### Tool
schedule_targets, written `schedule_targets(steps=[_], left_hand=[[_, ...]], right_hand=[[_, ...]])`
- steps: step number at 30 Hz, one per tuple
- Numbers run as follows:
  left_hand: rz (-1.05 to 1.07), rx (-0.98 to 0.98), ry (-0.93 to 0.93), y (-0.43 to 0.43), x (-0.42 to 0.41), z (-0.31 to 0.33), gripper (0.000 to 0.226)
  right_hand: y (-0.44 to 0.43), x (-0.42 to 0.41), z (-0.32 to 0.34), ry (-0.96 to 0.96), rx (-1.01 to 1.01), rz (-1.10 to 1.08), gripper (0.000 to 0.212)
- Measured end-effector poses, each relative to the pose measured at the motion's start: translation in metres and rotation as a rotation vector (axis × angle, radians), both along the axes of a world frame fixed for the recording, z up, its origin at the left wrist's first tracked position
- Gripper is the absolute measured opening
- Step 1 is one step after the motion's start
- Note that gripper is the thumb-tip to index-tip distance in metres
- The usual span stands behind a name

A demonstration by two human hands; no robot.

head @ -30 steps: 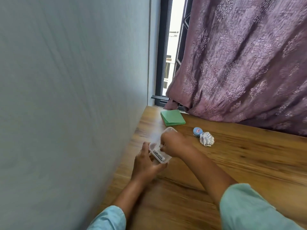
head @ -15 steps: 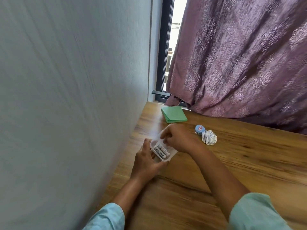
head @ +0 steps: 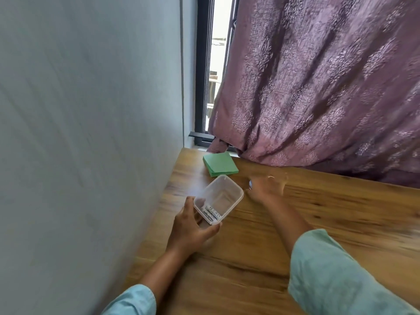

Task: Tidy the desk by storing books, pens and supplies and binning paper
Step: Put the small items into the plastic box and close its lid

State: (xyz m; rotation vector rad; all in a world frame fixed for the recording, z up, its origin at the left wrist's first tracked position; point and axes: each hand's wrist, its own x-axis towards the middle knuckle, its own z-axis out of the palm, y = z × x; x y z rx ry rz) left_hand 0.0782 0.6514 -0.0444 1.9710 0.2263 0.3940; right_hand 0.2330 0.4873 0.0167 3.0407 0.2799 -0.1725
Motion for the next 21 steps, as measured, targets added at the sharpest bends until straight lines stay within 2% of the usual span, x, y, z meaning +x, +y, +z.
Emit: schedule_targets(steps=[3,5,7,9,11,13,15,17,21], left_hand=[[-0.012,-0.013,0.002,0.001,0.001,0.0,0.071],[-0.021,-0.009,-0.001,0.001,0.0,-0.001,0.072],[-0.033,-0.008,-0.007,0.002,0.0,-0.001,0.072],[-0.042,-0.003,-0.015,0.002,0.0,0.0,0.071],[-0.05,0.019,-0.017,0.002,0.0,0.001,0.072],[-0.059,0.055,-0.022,0.002,-0.002,0.001,0.072],[-0.072,0.142,-0.035,0.0,-0.004,0.002,0.071],[-0.07,0.263,-0.062,-0.004,-0.009,0.004,0.07],[-0.099,0.29,-0.148,-0.024,-0.022,0.009,0.068]], right_hand=[[0.006,0.0,-0.007,-0.078,-0.006,0.012,0.021],[0.01,-0.002,-0.005,-0.117,0.095,0.022,0.016],[0.013,-0.004,0.005,-0.161,0.283,-0.001,0.02],[0.013,-0.012,0.023,-0.151,0.581,-0.013,0.029],[0.011,-0.029,0.043,-0.091,0.898,0.056,0.036],[0.009,-0.053,0.06,-0.037,1.026,0.182,0.038],[0.006,-0.076,0.068,0.051,0.97,0.305,0.039],[0.006,-0.094,0.066,0.136,0.784,0.387,0.04],[0.003,-0.116,0.05,0.06,0.346,0.45,0.034]])
